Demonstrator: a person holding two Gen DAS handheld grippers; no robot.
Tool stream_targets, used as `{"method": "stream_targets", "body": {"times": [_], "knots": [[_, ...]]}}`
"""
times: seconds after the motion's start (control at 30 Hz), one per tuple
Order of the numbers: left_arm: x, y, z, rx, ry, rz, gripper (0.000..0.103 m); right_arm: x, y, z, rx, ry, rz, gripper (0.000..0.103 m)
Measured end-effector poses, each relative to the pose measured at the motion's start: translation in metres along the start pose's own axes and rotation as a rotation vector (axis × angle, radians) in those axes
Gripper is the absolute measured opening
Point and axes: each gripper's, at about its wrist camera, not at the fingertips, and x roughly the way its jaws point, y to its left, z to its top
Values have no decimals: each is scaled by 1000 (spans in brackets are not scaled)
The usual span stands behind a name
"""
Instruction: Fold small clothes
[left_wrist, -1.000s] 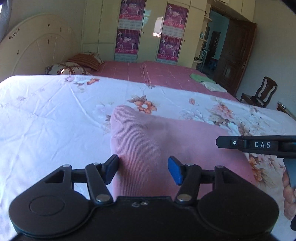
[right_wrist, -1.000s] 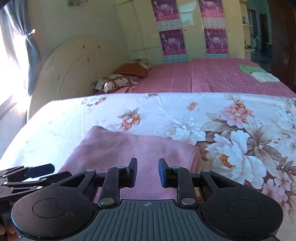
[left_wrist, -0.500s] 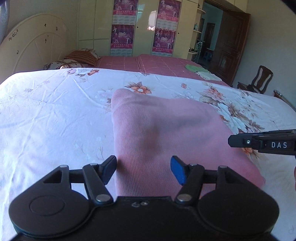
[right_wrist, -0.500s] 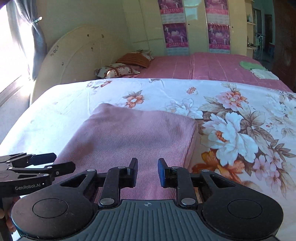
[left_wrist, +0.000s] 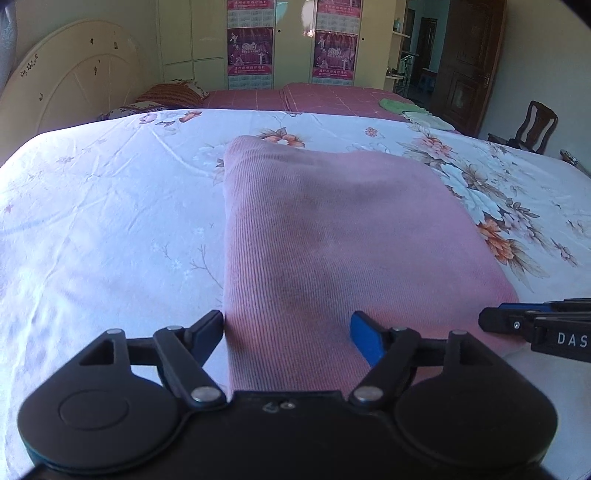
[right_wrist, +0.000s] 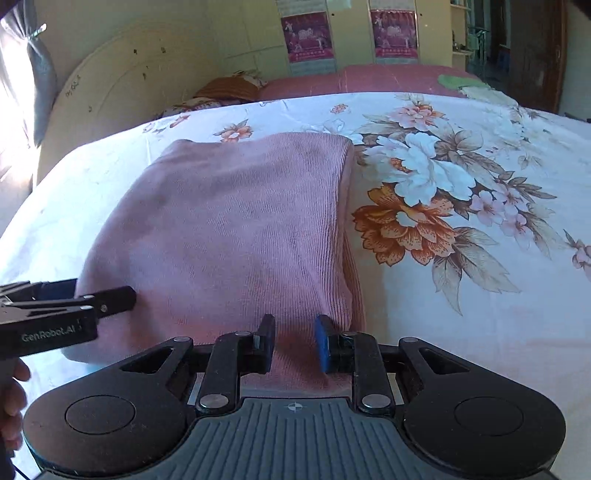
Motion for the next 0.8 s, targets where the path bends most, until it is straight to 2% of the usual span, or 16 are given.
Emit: {"method": "stream_targets", "body": {"times": [0.13,0.17,0.2,0.27,0.3,0.4,0.5,0.6,0.7,0.8], "knots": [[-6,-3,1,6,10,4,87,-13,6,-3,19,-11,-11,28],[-7,-3,2,5,16,6,89,-17,6,-3,28,-17,-10,39],[-10,-5,3,4,19,9,91,-21,7,-3,34,-28,-5,55],[-17,-6,4,-3,16,9,98,-29,11,-3,30,-54,-5,62],[-21,-7,5,-6,14,16,102,-33,14,-2,22,-60,-11,63],[-33,-11,8,-14,11,46,103,-43,15,-2,27,-73,-6,63],[-41,-19,12,-12,29,134,103,-55,15,-2,31,-82,0,64],[-53,-26,12,18,10,197,103,-66,14,-2,28,-88,5,65],[-74,-34,10,41,-47,178,103,-80,11,-5,25,-91,11,65],[-96,-44,8,38,-82,203,103,-99,9,-10,12,-94,39,66]]}}
